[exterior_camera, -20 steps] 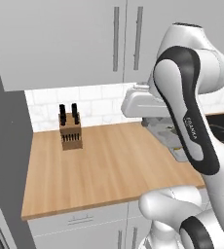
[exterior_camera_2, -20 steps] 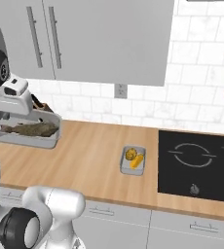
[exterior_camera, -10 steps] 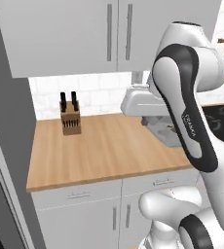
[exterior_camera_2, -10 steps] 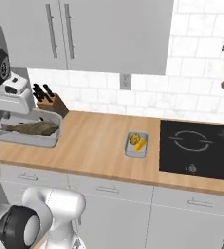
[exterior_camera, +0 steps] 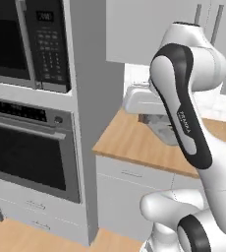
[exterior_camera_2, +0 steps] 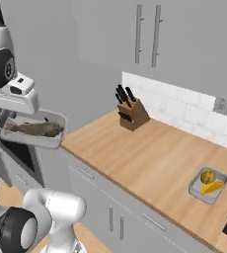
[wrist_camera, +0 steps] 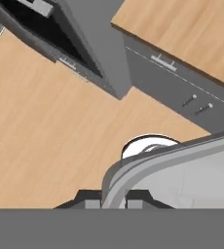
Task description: Take the meat container that has the fish and place it on the second highest rack of the freezer. Then take the vegetable container that has the squash and corn and place it on the highest rack of the freezer.
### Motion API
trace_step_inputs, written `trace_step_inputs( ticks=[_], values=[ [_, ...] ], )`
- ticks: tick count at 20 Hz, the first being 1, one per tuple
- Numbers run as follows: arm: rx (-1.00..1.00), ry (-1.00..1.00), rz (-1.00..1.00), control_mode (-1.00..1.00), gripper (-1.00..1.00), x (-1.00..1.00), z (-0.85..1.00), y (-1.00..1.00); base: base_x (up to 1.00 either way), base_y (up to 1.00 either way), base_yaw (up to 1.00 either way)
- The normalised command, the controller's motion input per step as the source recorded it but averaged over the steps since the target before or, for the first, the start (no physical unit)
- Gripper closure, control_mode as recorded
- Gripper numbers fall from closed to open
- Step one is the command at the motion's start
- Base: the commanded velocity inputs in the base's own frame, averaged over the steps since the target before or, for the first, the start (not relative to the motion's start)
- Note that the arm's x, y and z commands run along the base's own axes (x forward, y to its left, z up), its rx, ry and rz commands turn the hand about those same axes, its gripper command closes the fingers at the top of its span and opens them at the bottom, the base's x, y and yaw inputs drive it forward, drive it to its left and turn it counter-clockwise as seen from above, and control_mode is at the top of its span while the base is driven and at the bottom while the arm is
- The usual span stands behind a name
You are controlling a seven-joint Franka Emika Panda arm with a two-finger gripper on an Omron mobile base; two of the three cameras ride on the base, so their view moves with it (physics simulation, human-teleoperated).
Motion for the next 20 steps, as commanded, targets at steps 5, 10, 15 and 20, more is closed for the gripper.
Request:
trace_step_inputs(
  ticks=[5,10,15,20],
  values=[
    [0.00,0.00,0.00,1.00,1.00,0.00,0.00,0.00,-0.11,0.00,0.99],
    [0.00,0.00,0.00,1.00,1.00,0.00,0.00,0.00,-0.05,0.11,0.91],
    [0.00,0.00,0.00,1.00,1.00,0.00,0.00,0.00,0.17,0.29,0.70],
    [0.00,0.00,0.00,1.00,1.00,0.00,0.00,0.00,0.84,0.07,0.27]
  ],
)
